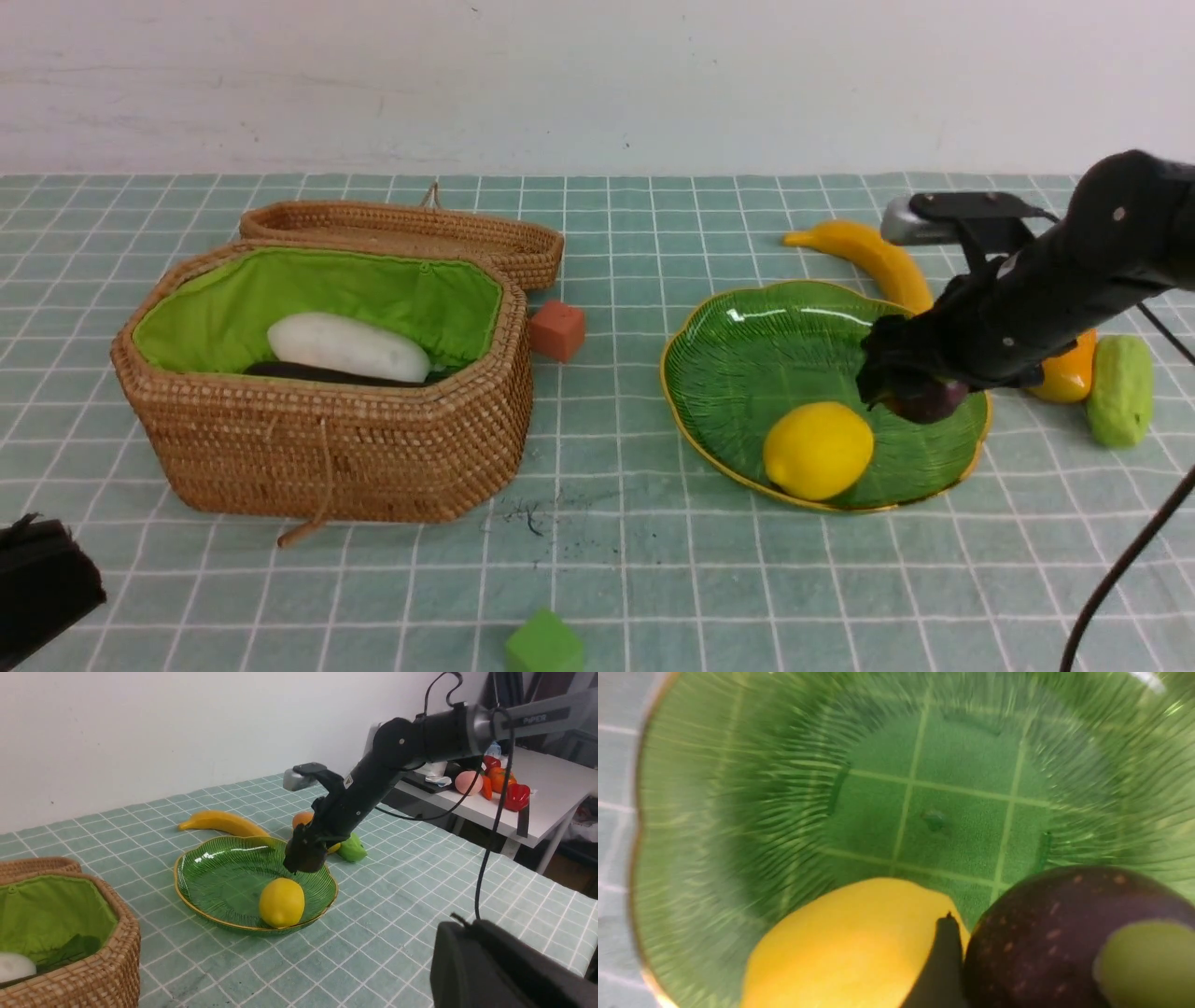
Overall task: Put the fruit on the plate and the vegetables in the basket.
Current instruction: Use the right arm to grab a mangosteen and put it into the right plate, then take a chayote with your right arm and place it on the basket on the left.
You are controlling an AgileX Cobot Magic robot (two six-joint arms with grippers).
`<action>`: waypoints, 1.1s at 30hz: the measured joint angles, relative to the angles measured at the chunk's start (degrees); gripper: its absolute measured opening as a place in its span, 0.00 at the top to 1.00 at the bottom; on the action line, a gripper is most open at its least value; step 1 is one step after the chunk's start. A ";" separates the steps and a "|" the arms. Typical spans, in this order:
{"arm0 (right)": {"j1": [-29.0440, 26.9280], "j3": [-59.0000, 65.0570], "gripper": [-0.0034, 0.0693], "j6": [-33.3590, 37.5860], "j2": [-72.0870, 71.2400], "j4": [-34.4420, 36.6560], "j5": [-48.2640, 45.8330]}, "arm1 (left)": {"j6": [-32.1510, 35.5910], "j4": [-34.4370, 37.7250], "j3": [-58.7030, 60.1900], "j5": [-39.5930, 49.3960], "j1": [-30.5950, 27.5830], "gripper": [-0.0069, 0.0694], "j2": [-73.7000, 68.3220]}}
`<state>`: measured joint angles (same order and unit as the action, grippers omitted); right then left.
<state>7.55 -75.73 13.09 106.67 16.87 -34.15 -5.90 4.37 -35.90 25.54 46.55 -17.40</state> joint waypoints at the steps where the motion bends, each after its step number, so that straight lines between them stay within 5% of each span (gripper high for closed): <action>1: 0.00 0.00 0.04 -0.08 0.14 0.00 0.00 | 0.00 0.00 0.00 0.00 0.00 0.90 0.00; 10: -1.07 -3.41 0.08 -3.79 -6.71 -3.88 -6.97 | 0.00 0.00 0.00 0.42 0.00 0.90 0.00; 19: -15.81 -5.35 0.18 -23.59 -4.80 -17.76 -10.73 | 0.00 -0.04 0.00 0.46 0.00 0.89 0.00; 25: -22.39 -5.35 0.17 -25.17 0.81 -13.47 -2.26 | 0.00 -0.04 0.00 1.05 0.00 0.89 0.00; 33: -22.92 -5.41 0.17 -19.86 5.77 -8.72 4.96 | 0.00 -0.04 0.00 1.23 0.00 0.88 0.00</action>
<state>-15.38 -81.14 -6.77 112.44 8.14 -29.19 -5.90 4.32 -35.90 26.77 46.55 -17.40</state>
